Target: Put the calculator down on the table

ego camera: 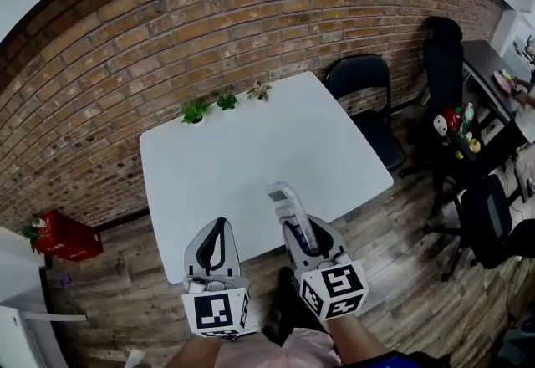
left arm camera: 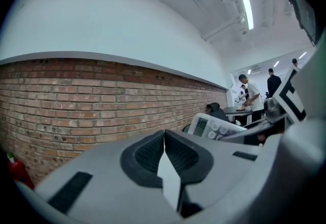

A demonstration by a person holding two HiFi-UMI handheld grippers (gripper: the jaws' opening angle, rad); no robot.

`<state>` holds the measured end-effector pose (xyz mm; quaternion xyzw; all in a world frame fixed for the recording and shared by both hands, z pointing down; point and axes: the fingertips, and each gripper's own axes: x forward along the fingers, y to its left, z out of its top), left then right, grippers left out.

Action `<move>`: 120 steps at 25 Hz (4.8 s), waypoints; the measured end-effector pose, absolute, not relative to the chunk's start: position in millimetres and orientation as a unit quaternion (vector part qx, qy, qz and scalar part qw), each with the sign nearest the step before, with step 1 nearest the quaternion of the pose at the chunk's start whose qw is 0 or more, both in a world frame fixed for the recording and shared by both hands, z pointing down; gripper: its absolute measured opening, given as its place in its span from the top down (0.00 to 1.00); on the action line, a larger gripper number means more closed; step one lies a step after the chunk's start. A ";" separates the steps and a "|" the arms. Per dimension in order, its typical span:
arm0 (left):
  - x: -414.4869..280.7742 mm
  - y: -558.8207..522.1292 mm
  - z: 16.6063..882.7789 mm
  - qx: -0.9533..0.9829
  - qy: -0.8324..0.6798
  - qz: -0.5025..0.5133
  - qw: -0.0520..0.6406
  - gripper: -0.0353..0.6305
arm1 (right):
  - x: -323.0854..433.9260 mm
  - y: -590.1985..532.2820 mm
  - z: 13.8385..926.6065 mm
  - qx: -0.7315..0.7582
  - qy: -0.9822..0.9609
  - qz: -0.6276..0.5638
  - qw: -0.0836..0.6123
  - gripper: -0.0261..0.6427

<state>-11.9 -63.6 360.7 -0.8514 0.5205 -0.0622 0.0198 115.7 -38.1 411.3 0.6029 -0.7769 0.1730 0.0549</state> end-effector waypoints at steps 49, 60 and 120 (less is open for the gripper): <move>-75.0 -276.8 406.8 -0.778 0.623 -0.079 -0.032 0.93 | 67.5 -285.8 463.6 0.504 -0.830 0.185 0.147 0.76; -76.7 -289.1 445.9 -0.777 0.620 -0.087 -0.068 0.93 | 70.9 -289.9 521.6 0.506 -0.812 0.225 0.187 0.76; -61.3 -310.2 490.0 -0.805 0.572 -0.123 -0.095 0.93 | 108.1 -286.7 598.0 0.553 -0.746 0.275 0.249 0.59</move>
